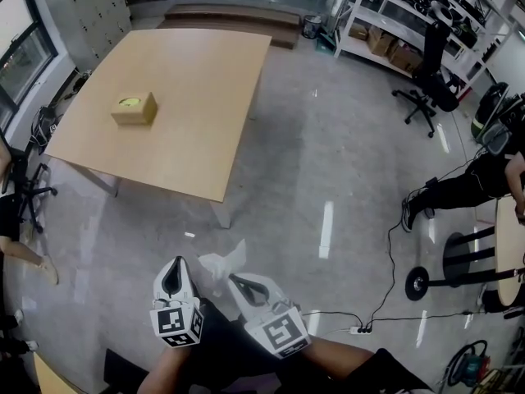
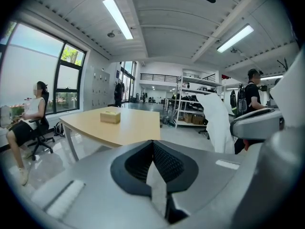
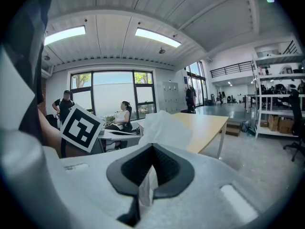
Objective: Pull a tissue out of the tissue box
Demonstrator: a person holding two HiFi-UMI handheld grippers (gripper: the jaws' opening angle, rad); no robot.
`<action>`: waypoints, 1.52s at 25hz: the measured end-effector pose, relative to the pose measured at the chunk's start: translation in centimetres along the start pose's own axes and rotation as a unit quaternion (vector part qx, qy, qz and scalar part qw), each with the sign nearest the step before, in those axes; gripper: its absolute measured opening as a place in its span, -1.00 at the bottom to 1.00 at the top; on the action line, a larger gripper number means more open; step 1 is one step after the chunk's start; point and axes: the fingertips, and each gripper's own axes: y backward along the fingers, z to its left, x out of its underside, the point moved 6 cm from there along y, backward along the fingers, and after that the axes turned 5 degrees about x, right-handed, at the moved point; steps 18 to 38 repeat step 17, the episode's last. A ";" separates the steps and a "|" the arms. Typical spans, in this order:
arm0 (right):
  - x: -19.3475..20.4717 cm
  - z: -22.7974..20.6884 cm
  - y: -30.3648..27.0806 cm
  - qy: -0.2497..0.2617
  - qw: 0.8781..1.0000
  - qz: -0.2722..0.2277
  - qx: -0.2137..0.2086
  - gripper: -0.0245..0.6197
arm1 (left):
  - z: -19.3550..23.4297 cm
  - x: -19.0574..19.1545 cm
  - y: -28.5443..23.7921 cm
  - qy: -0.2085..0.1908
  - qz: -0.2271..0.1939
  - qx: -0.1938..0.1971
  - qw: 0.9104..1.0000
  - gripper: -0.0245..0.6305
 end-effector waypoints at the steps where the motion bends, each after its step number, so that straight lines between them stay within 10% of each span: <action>1: 0.1 0.0 0.0 0.000 1.000 -0.001 0.000 -0.95 | 0.0 0.1 0.0 0.000 0.000 -0.001 1.000 -0.87; 38: 0.2 -0.8 0.6 -0.017 1.000 -0.015 0.001 -0.95 | -0.9 0.5 1.1 0.000 -0.006 -0.006 1.000 -0.87</action>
